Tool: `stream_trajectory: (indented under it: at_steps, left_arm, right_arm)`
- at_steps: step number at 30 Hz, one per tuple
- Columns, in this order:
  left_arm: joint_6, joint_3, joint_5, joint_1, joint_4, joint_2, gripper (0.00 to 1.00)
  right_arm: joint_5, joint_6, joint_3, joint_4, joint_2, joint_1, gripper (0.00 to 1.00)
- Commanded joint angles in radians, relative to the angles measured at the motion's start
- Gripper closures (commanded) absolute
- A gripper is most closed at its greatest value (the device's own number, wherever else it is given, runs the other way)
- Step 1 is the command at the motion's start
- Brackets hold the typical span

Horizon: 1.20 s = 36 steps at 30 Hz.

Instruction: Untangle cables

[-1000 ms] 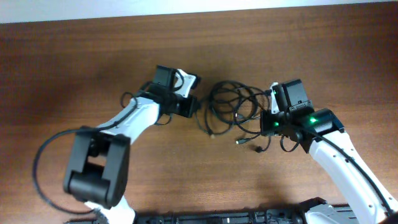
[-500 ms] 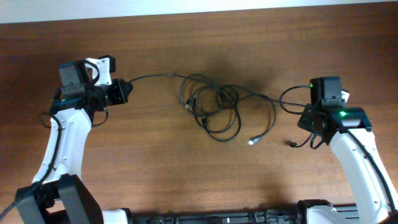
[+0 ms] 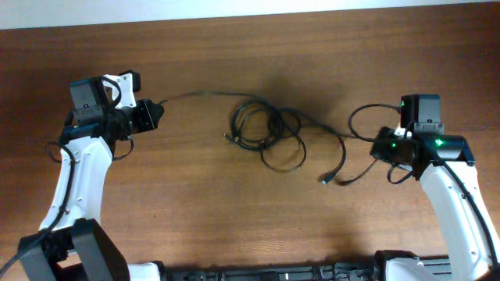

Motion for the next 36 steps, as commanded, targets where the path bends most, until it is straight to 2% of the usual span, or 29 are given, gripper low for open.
stream_trajectory:
  at_steps: [1, 3, 5, 6, 10, 17, 20, 22, 25, 27, 31, 34, 36]
  left_arm:
    - [-0.011, 0.009, 0.053, -0.008, -0.001, -0.021, 0.47]
    - [-0.011, 0.009, 0.053, -0.031, -0.004, -0.021, 0.36]
    - [-0.011, 0.009, 0.052, -0.068, -0.005, -0.021, 0.23]
    - [-0.011, 0.009, 0.053, -0.080, -0.005, -0.021, 0.21]
    - [0.004, 0.009, 0.045, -0.161, -0.005, -0.021, 0.19]
    - [0.004, 0.009, -0.009, -0.347, 0.019, 0.010, 0.19]
    - [0.002, 0.009, -0.027, -0.418, 0.027, 0.048, 0.21]
    - [-0.011, 0.009, -0.027, -0.480, 0.037, 0.095, 0.27]
    - [-0.094, 0.009, -0.027, -0.536, 0.052, 0.154, 0.29]
    - [-0.225, 0.009, -0.027, -0.578, 0.063, 0.206, 0.29]
    - [-0.481, 0.009, -0.026, -0.640, 0.059, 0.286, 0.30]
    - [-0.544, 0.009, -0.022, -0.672, 0.059, 0.320, 0.44]
    - [-0.568, 0.009, -0.015, -0.693, 0.058, 0.339, 0.46]
  right_arm:
    - [-0.378, -0.179, 0.011, 0.067, -0.019, -0.005, 0.50]
    - [-0.453, -0.179, 0.011, 0.113, -0.019, -0.005, 0.42]
    - [-0.484, -0.178, 0.011, 0.150, -0.014, -0.005, 0.39]
    - [-0.484, -0.178, 0.011, 0.157, -0.011, -0.005, 0.37]
    - [-0.492, -0.179, 0.011, 0.174, 0.014, 0.025, 0.34]
    - [-0.445, -0.178, 0.011, 0.301, 0.093, 0.189, 0.34]
    - [-0.367, -0.178, 0.011, 0.335, 0.129, 0.246, 0.34]
    - [-0.280, -0.178, 0.011, 0.340, 0.154, 0.271, 0.34]
    - [-0.139, -0.127, 0.011, 0.322, 0.167, 0.275, 0.34]
    - [-0.028, -0.051, 0.011, 0.304, 0.167, 0.275, 0.34]
    - [-0.022, -0.050, 0.011, 0.299, 0.167, 0.274, 0.34]
    - [-0.023, -0.050, 0.011, 0.288, 0.167, 0.274, 0.34]
    - [-0.022, -0.050, 0.011, 0.278, 0.167, 0.274, 0.34]
